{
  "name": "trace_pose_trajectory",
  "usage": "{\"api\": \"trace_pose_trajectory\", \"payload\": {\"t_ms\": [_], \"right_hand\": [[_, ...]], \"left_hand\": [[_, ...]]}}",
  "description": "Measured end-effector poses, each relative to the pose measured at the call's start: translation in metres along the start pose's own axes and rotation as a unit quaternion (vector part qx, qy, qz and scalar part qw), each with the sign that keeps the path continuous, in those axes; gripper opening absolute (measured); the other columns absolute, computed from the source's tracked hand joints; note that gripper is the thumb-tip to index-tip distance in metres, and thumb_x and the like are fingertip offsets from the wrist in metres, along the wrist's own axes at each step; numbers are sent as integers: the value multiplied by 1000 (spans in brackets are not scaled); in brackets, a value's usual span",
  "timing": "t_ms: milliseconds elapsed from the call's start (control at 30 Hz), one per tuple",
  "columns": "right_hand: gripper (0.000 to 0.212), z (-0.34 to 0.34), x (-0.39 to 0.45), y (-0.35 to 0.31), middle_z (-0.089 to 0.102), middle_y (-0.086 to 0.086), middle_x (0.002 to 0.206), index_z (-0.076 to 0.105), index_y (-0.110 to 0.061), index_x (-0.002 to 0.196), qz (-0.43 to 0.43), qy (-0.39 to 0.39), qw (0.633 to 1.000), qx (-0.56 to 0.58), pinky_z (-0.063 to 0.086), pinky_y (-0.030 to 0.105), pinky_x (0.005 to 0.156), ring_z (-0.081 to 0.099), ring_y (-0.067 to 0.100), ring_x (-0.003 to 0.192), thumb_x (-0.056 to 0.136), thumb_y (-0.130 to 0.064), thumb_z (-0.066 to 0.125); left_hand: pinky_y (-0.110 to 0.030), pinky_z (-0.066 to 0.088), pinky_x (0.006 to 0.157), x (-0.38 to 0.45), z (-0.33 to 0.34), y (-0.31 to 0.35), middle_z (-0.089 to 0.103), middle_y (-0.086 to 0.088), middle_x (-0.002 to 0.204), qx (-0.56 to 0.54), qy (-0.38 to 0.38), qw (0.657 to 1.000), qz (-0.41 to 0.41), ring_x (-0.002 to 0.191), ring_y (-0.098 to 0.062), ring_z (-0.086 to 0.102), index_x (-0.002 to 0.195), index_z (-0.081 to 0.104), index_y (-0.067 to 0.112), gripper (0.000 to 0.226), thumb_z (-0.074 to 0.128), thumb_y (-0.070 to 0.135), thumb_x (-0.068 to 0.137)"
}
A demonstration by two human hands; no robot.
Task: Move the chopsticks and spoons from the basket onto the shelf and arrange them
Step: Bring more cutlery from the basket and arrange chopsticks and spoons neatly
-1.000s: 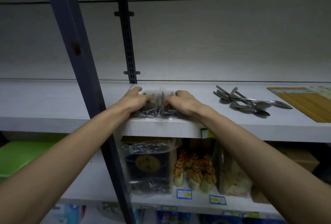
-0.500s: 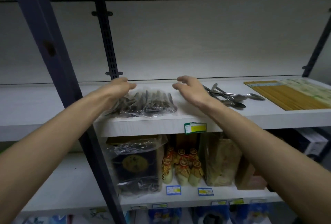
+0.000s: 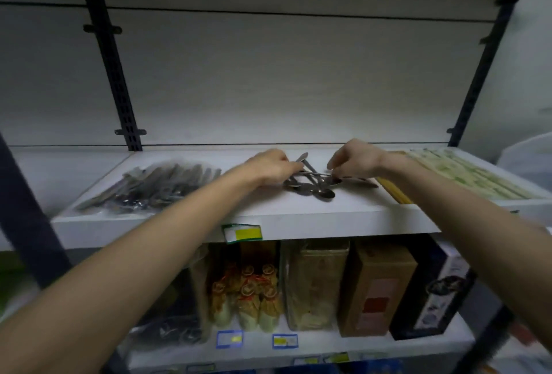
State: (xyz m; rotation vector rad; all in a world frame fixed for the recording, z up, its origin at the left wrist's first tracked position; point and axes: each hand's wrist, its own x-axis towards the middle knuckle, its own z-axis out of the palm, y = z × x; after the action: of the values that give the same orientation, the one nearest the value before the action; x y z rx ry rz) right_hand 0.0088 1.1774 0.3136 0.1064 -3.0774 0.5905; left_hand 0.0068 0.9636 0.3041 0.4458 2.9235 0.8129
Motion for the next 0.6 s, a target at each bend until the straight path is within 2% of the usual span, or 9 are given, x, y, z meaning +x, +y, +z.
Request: {"api": "trace_pose_trajectory", "payload": {"t_ms": [67,167,267,367,500,600], "right_hand": [[17,2,4,5,77,-3,95,81,-16,96,-28,4,1000,-14,54,26,84,68,12,88,86,-11,69],[13,5,10,12,78,-3,86,82,-17,88,-60,5,998,-22,59,33,83,72,13,82,84,-13,70],[14,-3,11,19,77,-1,80,81,-13,89,-71,-11,997,-2,58,26,68,71,12,70,89,-11,67],[13,-19,10,26,77,4,80,78,-6,91,-51,28,991,124,53,23,57,68,14,60,93,-10,65],[10,-23,8,20,78,9,88,73,-6,99,-17,8,939,343,55,27,62,67,16,67,94,-9,64],[9,-3,13,10,76,16,88,73,-2,95,-3,-12,930,367,49,24,59,62,20,65,91,-3,64]], "left_hand": [[-37,50,93,6,17,2,70,-1,111,20,14,1000,-4,104,-25,63,112,70,23,46,53,60,91],[-33,46,83,6,28,2,68,2,114,45,54,997,10,108,-23,61,123,66,28,35,60,46,94],[-35,47,88,6,32,-3,67,3,119,34,79,996,21,111,-22,61,131,62,29,40,65,40,92],[-40,47,100,5,32,-7,65,4,128,-6,90,996,13,115,-20,61,137,56,29,48,69,35,91],[-41,48,99,5,31,-11,64,9,125,-2,111,994,-2,110,-19,60,133,59,27,48,72,38,89],[-35,48,92,7,29,-14,66,11,115,-2,134,991,-16,103,-17,59,131,60,24,50,75,39,87]]}}
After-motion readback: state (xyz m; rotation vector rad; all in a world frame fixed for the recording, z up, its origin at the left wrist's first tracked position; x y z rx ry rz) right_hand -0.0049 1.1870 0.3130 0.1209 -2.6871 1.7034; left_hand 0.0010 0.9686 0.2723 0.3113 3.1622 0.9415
